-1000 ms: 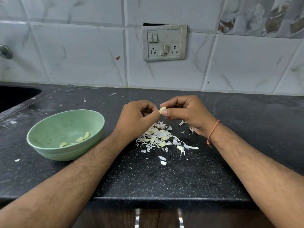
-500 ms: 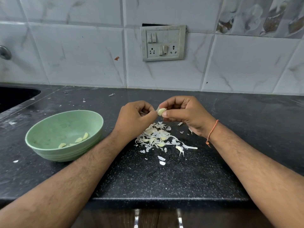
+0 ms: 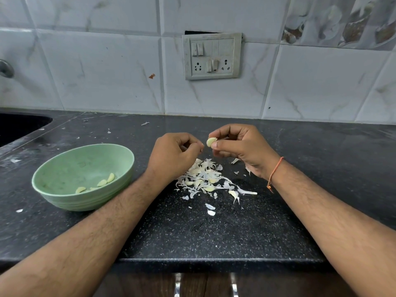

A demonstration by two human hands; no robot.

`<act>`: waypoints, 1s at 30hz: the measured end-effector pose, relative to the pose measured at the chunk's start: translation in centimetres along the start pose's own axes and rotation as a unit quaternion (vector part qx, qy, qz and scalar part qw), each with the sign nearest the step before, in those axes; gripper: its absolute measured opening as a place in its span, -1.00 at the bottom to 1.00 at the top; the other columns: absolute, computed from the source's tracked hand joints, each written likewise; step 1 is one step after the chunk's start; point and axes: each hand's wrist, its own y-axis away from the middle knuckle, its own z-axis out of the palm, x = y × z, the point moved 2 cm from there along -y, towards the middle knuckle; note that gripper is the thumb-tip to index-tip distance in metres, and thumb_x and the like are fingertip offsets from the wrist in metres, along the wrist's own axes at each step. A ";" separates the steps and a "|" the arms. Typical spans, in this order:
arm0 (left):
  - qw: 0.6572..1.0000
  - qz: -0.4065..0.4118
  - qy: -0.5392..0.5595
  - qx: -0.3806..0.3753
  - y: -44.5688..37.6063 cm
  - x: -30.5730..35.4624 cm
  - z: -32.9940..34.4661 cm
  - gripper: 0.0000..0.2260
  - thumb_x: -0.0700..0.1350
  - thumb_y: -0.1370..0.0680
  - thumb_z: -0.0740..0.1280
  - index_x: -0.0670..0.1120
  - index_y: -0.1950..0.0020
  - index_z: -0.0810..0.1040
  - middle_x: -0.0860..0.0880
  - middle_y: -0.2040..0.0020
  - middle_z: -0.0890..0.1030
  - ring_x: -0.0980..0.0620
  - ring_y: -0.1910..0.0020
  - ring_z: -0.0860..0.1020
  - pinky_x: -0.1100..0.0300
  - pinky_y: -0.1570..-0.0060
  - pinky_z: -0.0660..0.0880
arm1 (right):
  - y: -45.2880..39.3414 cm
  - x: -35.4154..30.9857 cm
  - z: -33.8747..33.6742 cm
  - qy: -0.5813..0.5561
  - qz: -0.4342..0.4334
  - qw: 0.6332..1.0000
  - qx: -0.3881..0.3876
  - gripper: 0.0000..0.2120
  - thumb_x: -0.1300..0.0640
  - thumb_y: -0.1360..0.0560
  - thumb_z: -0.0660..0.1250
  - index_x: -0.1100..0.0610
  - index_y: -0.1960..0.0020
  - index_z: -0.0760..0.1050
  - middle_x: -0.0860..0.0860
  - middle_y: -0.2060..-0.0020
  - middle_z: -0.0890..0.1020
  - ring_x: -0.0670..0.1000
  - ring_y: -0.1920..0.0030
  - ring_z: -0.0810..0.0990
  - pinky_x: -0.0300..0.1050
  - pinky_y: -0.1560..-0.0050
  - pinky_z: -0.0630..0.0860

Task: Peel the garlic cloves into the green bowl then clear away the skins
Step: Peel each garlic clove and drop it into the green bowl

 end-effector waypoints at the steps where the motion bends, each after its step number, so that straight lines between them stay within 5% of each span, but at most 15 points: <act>1: 1.000 0.007 0.001 0.001 0.1 0.2 0.0 -0.85 -0.08 -0.56 0.42 0.10 0.16 0.75 0.17 0.34 0.68 0.23 0.45 0.51 0.28 0.36 0.45 | -0.1 0.0 0.0 0.002 -0.004 1.000 0.003 -0.83 0.34 -0.49 0.55 0.23 -0.07 0.72 0.30 0.01 0.74 0.11 0.09 0.73 -0.04 -0.03 0.72; 3: 0.999 0.025 0.025 -0.006 0.3 0.5 0.0 -0.93 -0.06 -0.56 0.47 0.10 0.06 0.75 0.21 0.29 0.69 0.21 0.40 0.59 0.29 0.30 0.51 | -0.1 0.0 0.1 0.011 -0.013 1.000 0.012 -0.84 0.33 -0.50 0.55 0.22 -0.07 0.71 0.25 0.06 0.76 0.07 0.10 0.75 -0.12 0.04 0.71; 9: 0.996 0.074 0.039 -0.033 0.3 0.5 0.0 -0.72 -0.10 -0.51 0.59 0.09 -0.21 0.74 0.22 0.06 0.74 0.08 0.22 0.71 0.14 0.05 0.69 | -0.2 0.0 0.1 0.041 -0.050 0.998 0.011 -0.85 0.34 -0.49 0.56 0.22 -0.04 0.72 0.13 0.14 0.78 0.00 0.13 0.75 -0.18 0.11 0.68; 13: 0.996 0.078 0.032 -0.037 0.2 0.2 0.0 -0.75 -0.02 -0.53 0.59 0.16 -0.19 0.75 0.22 0.05 0.74 -0.04 0.25 0.71 0.00 0.19 0.69 | -0.1 -0.2 -0.1 0.051 -0.069 0.996 -0.003 -0.86 0.33 -0.50 0.56 0.25 -0.05 0.72 0.20 0.12 0.78 0.06 0.10 0.76 -0.14 0.06 0.70; 20: 0.994 0.047 0.079 -0.059 0.2 0.1 0.2 -0.80 -0.03 -0.57 0.56 0.11 -0.18 0.76 0.14 0.09 0.77 -0.05 0.33 0.70 0.09 0.29 0.65 | -0.5 0.0 -0.5 0.057 -0.075 0.996 0.002 -0.82 0.27 -0.48 0.59 0.25 -0.07 0.73 0.18 0.09 0.78 0.23 0.01 0.77 0.04 -0.03 0.73; 30: 0.983 -0.001 0.172 -0.066 0.2 0.4 0.1 -0.81 -0.07 -0.54 0.58 0.07 -0.15 0.78 0.00 0.14 0.78 -0.19 0.17 0.74 0.07 0.23 0.65 | -0.6 0.1 -0.5 0.020 -0.068 0.998 -0.001 -0.82 0.30 -0.47 0.57 0.21 -0.07 0.73 0.15 0.05 0.78 0.05 0.08 0.74 -0.10 0.03 0.67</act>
